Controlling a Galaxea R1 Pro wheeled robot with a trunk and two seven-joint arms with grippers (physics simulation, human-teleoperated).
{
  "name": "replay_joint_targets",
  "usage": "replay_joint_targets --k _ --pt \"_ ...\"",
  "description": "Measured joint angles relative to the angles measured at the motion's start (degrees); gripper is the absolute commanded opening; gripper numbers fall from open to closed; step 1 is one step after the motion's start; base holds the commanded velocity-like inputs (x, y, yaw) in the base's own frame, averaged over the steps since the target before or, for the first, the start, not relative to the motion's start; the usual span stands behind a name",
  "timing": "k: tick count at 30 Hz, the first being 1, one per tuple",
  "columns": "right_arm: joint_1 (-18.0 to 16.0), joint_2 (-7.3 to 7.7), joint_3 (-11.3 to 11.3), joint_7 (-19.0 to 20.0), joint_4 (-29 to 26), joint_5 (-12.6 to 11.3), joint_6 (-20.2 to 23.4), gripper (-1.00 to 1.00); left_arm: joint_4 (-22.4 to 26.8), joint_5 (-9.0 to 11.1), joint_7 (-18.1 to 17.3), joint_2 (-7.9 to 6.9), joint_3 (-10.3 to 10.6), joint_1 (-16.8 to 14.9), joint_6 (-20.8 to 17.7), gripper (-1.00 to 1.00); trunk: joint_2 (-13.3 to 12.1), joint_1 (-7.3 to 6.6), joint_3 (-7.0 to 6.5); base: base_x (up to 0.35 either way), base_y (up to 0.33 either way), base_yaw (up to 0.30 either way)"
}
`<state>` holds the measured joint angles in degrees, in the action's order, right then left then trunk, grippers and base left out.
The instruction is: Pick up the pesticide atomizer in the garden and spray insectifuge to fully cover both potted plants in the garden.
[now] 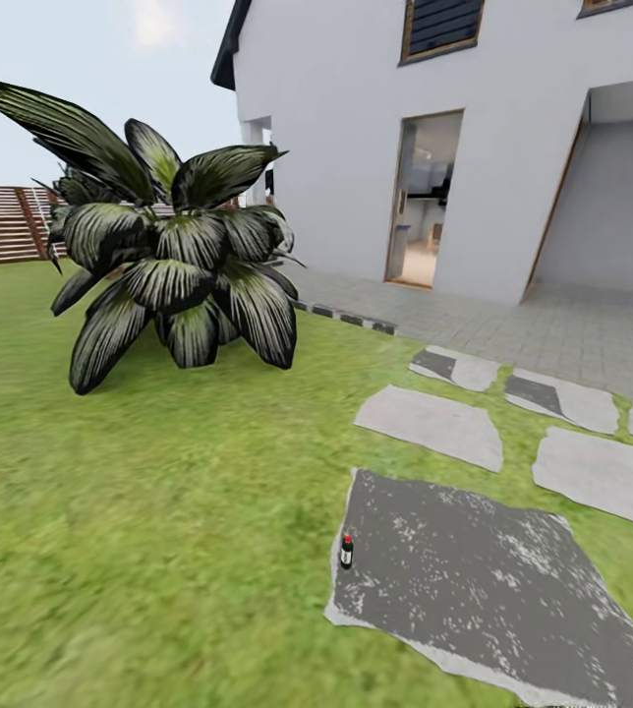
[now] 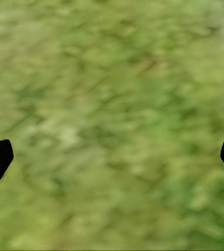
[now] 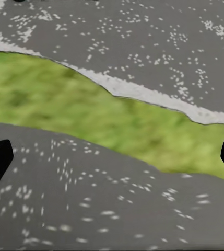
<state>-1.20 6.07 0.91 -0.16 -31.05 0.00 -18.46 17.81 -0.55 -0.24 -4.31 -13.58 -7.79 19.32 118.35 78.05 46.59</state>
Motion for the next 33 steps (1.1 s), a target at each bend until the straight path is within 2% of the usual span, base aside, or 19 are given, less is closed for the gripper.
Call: replay_joint_targets --k 19,33 --pt "0.0 0.00 0.0 0.0 0.1 0.0 0.1 1.00 0.0 0.0 0.0 0.00 0.0 0.0 0.0 1.00 0.0 0.00 0.00 0.146 0.335 -0.276" --pt "0.0 0.00 -0.2 0.0 0.1 0.0 0.0 1.00 0.0 0.0 0.0 0.00 0.0 0.0 0.0 1.00 0.0 0.00 0.00 0.160 0.327 -0.032"
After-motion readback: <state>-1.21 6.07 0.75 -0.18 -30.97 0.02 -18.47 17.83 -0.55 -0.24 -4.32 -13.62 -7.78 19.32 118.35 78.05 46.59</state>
